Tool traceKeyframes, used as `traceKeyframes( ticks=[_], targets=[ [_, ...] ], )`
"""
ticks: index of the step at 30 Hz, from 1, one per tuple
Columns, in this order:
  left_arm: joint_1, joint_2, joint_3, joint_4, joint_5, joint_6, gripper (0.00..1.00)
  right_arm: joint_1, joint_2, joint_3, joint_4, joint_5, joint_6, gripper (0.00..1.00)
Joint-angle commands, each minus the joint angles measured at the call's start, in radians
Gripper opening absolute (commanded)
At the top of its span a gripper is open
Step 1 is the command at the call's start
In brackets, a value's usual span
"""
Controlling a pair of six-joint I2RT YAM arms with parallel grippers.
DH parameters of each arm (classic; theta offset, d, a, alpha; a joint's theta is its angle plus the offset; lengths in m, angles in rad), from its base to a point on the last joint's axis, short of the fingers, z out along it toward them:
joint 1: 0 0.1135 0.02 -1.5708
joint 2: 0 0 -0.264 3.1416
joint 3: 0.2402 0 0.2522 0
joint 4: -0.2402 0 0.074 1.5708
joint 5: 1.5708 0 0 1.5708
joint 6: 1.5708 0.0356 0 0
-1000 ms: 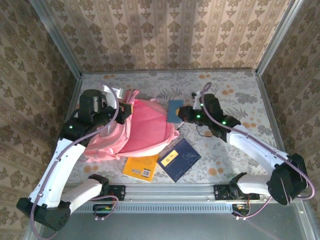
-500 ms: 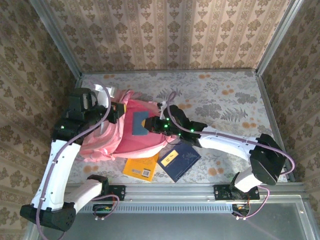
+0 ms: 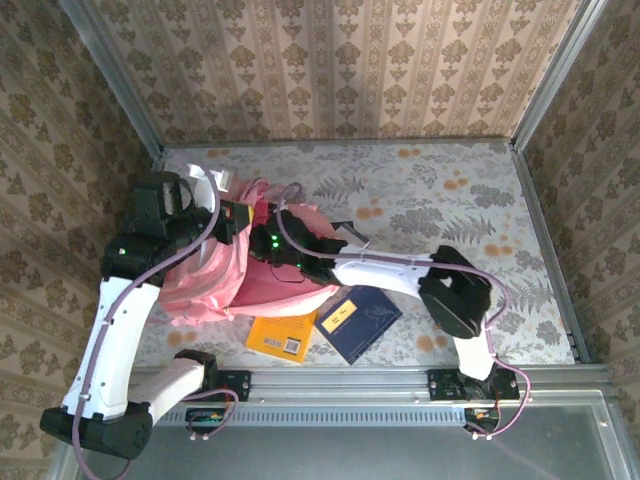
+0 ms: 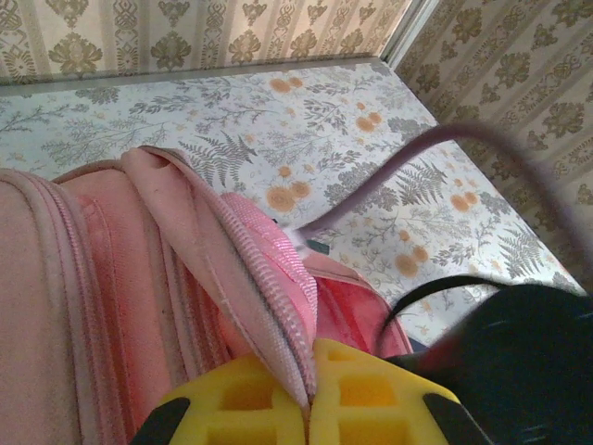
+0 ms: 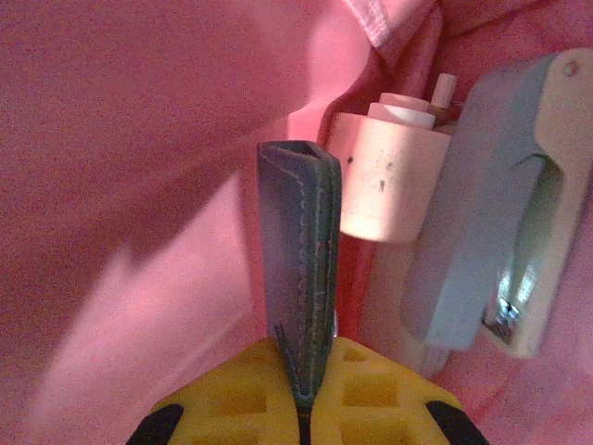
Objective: Pack books, pencil case, and school supplies into a backpack
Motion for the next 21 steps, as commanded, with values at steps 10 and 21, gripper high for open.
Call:
traceKeyframes(
  ticks=[10, 21],
  targets=[
    [-0.021, -0.016, 0.093, 0.117, 0.046, -0.004, 0.0, 0.037, 0.366, 0.469, -0.201, 0.062, 0.054, 0.24],
    [-0.028, -0.025, 0.084, 0.093, -0.039, 0.015, 0.0, 0.037, 0.307, 0.437, -0.106, 0.027, -0.096, 0.85]
  ],
)
